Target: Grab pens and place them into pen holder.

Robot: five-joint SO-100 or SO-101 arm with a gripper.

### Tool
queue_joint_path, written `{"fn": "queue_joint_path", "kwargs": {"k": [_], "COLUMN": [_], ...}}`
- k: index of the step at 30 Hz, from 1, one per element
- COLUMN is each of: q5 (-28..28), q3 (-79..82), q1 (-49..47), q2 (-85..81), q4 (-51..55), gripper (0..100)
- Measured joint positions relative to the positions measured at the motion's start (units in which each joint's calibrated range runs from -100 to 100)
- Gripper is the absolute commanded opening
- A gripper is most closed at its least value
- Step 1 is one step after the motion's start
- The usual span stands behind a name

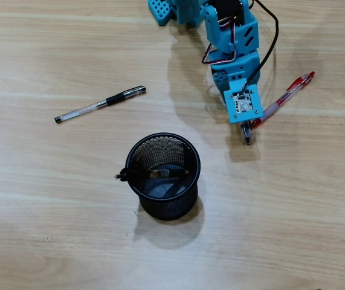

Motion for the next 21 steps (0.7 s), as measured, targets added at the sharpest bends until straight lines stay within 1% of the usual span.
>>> {"fn": "queue_joint_path", "kwargs": {"k": [4,11,16,21], "q5": [0.1,4.3,6.3,7.6], "q3": [-1.0,-8.1,-13.5,-20.7], "q1": [0.2,6.0,10.8,13.6], "q2": [-2.4,-11.2,-18.2,-21.6], "q4": [2.0,6.9,7.0,7.0], "gripper": [2,2,2,2]}}
